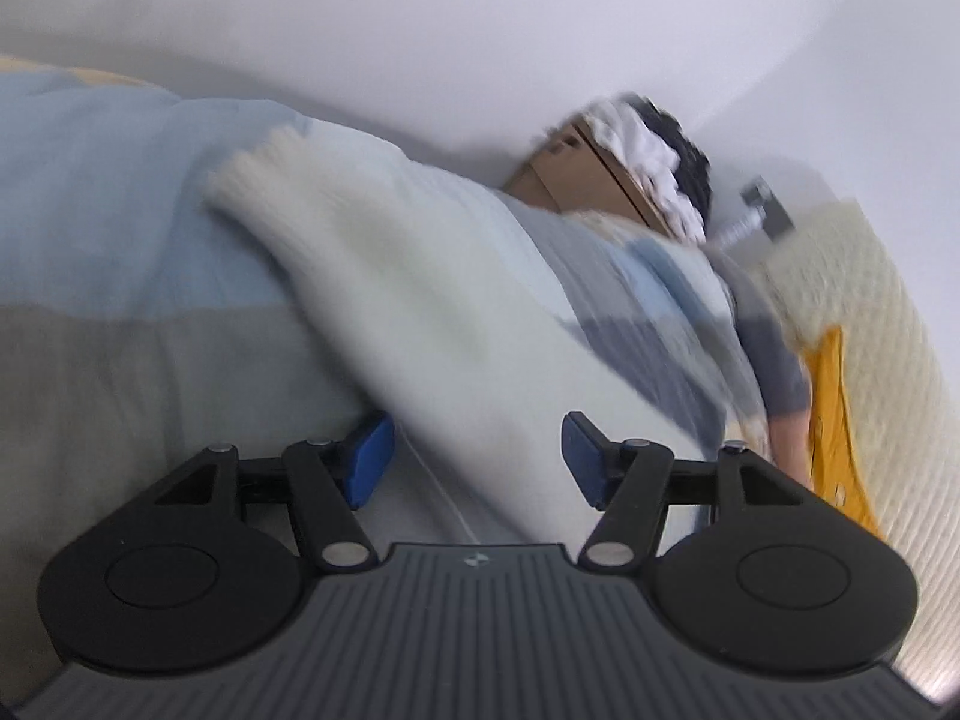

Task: Fold large clothes
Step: 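Move the left gripper to the other sleeve cuff and grasp it, then lift the held sleeve with the left gripper, lay it across the body, release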

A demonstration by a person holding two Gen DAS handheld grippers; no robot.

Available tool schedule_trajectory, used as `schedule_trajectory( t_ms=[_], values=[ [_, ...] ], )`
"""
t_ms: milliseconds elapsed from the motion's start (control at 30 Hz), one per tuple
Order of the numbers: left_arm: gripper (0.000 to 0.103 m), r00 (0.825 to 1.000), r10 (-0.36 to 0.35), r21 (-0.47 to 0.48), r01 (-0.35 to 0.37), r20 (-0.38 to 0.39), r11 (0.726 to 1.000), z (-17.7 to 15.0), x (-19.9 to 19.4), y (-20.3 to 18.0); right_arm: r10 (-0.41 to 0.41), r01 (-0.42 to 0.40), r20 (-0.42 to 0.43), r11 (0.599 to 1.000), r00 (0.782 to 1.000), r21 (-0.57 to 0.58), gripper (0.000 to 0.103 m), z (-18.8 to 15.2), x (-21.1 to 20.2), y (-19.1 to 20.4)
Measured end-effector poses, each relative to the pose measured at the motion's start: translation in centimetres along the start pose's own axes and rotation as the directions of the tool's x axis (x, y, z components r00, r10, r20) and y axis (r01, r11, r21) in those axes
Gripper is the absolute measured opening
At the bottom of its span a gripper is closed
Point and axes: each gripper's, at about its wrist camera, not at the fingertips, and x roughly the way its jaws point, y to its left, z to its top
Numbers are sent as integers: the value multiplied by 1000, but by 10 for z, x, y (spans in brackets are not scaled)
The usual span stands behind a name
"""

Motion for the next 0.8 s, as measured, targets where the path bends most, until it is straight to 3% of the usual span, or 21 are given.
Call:
schedule_trajectory(
  t_ms=[200,267,367,433,500,667,733,800],
  values=[
    [66,1000,-6,42,5,22,999,35,13,8,-15,14,-10,999,1000,-44,66,-4,11,9],
    [66,1000,28,68,-28,13,997,44,18,9,-16,16,-7,999,1000,-44,66,-6,14,8],
    [63,999,27,14,-27,22,1000,59,26,12,-26,26,-18,999,1000,-26,67,-9,21,5],
    [45,997,69,11,-69,24,998,67,34,11,-39,38,-24,999,999,-32,67,-9,25,6],
    [35,991,131,20,-131,-3,991,76,45,9,-53,52,-23,998,998,-43,67,-9,28,10],
    [25,990,138,4,-138,4,990,93,62,14,-75,75,-24,997,997,-7,68,-8,31,14],
    [12,987,159,29,-160,15,987,97,65,11,-86,86,-21,996,996,-9,68,-8,33,16],
    [11,980,198,85,-199,18,976,102,72,2,-101,101,-20,995,995,-18,67,-8,36,20]
  ],
)
